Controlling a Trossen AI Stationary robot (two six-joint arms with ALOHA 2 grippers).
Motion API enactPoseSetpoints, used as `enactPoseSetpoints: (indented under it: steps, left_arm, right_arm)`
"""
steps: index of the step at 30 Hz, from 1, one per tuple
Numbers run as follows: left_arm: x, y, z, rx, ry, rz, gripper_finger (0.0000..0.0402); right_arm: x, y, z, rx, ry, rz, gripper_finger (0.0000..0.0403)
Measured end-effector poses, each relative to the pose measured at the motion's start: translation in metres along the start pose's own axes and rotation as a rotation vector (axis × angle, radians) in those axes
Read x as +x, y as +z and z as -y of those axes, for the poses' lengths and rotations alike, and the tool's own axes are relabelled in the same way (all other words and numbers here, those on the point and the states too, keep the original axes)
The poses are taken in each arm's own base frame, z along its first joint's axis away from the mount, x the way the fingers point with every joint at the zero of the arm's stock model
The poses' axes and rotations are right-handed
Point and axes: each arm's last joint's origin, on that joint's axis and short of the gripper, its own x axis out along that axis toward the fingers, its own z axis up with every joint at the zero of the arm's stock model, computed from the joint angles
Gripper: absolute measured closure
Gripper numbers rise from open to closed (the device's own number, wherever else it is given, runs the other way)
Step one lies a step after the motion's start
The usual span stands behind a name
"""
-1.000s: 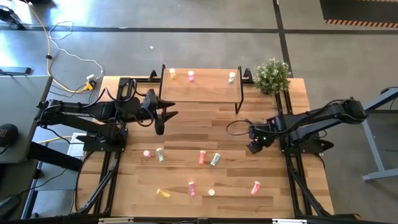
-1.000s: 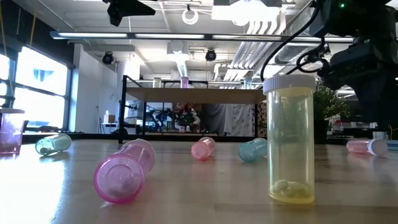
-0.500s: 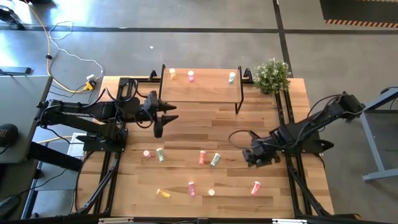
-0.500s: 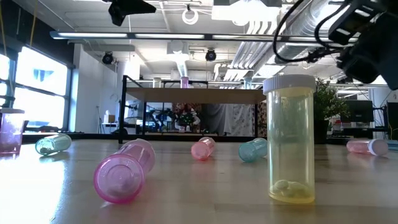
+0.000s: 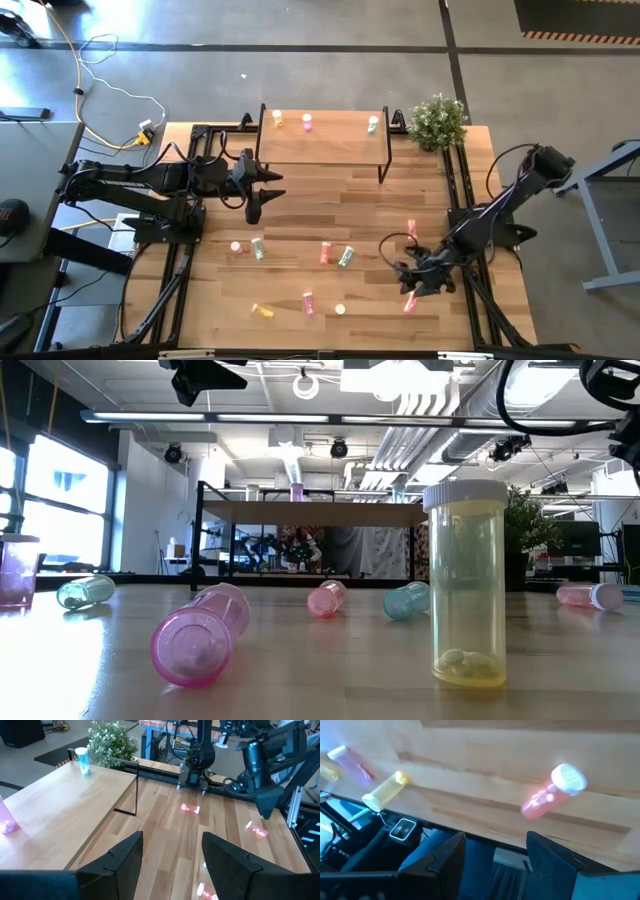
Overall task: Pick and place medicine bottles onto shelf by color
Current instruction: Put the bottom pink pill bottle on the shelf
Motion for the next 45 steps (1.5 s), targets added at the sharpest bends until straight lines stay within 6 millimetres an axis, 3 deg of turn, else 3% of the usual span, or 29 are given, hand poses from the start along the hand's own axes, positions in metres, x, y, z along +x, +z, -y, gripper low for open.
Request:
enactPoseSetpoints:
  steps: [13,33,45]
  left_arm:
    - [0.000,0.000,0.000,0.000,-0.001,0.000,0.0206]
    - [0.000,0.000,0.001,-0.001,-0.043,-0.008,0.0206]
    - [0.000,-0.001,0.001,0.023,-0.044,-0.016,0.0206]
  right_arm:
    - [0.046,-0.027,-0.001,-0.065,-0.164,0.026,0.0201]
    - [0.071,-0.013,0.009,-0.013,-0.328,0.147,0.0204]
    - [0.072,-0.014,0.009,-0.009,-0.326,0.142,0.0282]
